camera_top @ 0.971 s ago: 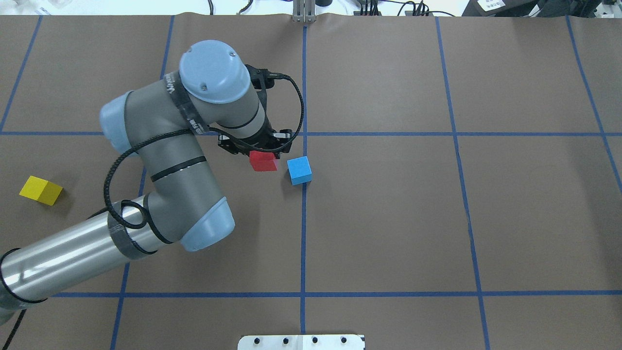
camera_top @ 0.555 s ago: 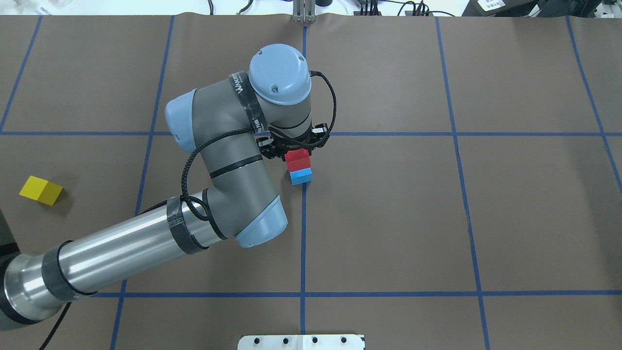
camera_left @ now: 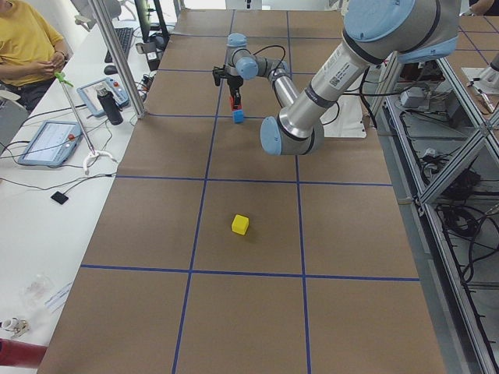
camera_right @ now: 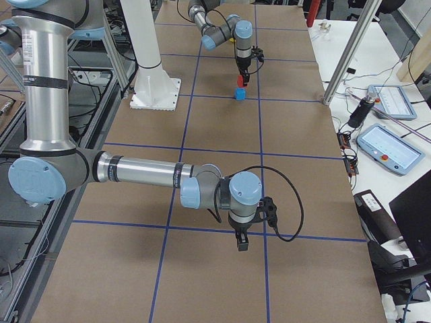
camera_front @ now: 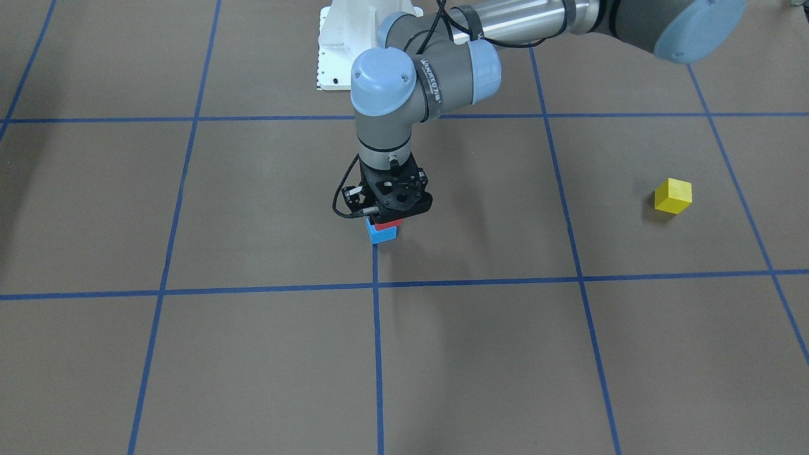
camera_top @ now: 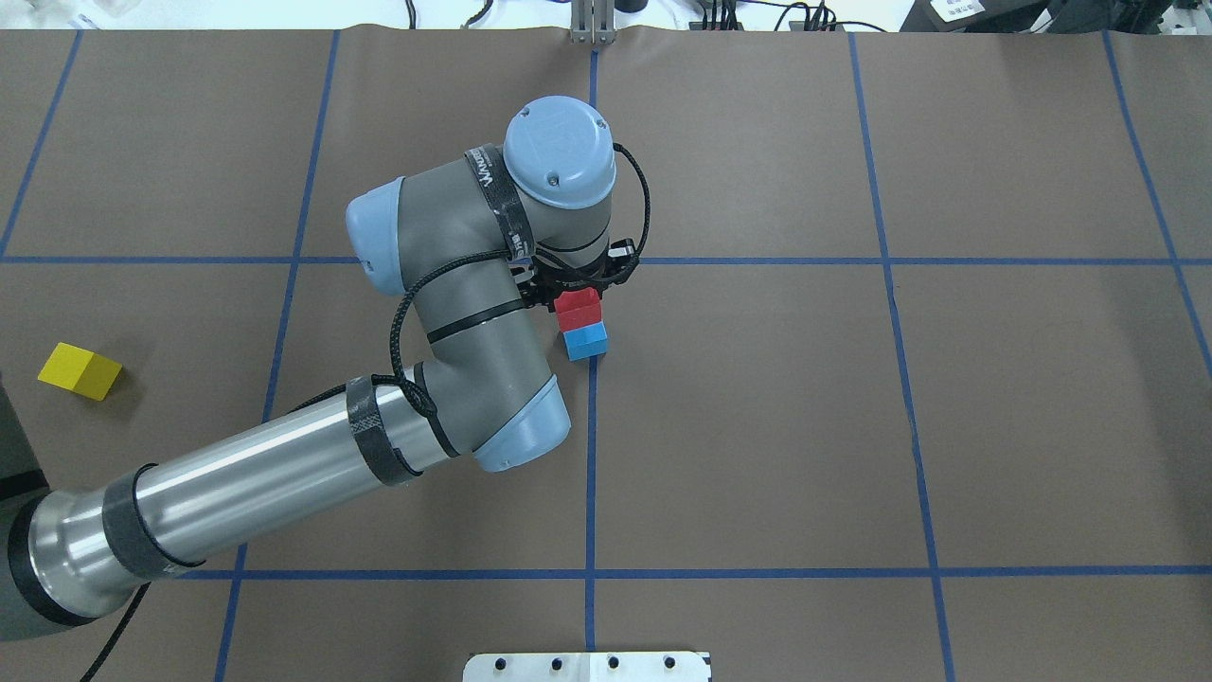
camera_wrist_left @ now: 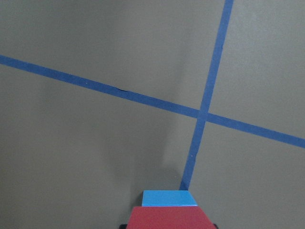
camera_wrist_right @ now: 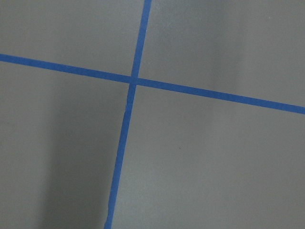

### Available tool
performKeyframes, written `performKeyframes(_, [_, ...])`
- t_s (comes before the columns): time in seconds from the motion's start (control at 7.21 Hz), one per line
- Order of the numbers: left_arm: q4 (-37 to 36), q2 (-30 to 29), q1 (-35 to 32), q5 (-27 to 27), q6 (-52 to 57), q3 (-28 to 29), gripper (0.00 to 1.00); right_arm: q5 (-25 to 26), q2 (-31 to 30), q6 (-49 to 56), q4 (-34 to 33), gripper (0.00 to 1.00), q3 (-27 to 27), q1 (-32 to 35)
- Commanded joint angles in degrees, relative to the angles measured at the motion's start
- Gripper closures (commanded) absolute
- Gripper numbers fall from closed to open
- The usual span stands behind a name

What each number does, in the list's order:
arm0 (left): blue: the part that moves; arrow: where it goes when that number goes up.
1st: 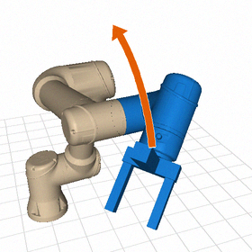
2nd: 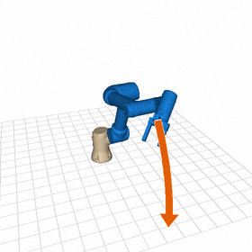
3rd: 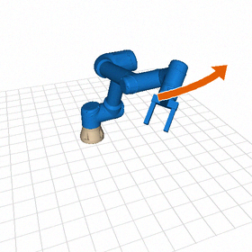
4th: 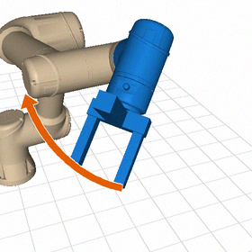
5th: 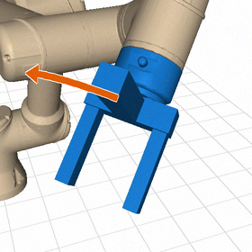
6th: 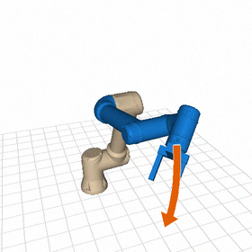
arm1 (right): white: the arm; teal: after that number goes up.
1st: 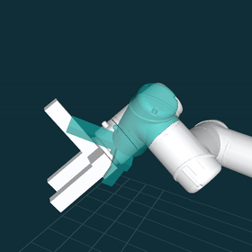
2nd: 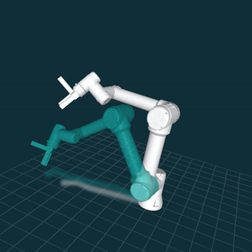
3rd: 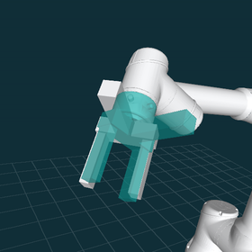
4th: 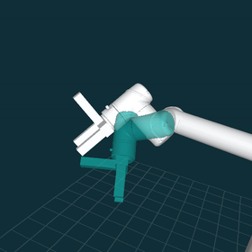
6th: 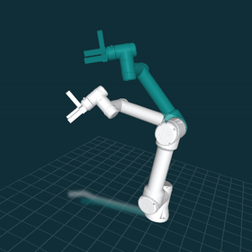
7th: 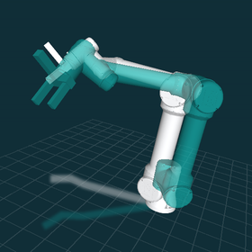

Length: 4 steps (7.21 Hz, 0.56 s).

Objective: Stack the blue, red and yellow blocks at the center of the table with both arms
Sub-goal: 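Lower the red block onto the blue block and open the left gripper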

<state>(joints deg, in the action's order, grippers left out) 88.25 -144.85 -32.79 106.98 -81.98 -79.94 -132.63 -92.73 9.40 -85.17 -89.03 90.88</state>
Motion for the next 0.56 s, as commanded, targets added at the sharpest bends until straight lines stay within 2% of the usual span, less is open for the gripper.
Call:
performKeyframes(0.0, [0.4,-0.6,0.0,-0.5,0.8,1.6,0.73,0.0,0.1,0.0,0.0,0.00,0.0,0.0])
performKeyframes(0.14, [0.4,-0.5,0.1,-0.7,2.1,1.7,0.65,0.0,0.1,-0.1,0.0,0.00,0.0,0.0])
performKeyframes(0.42, [0.4,-0.5,1.1,-0.7,2.6,1.6,0.63,0.0,0.1,-0.1,0.0,0.00,0.0,0.0])
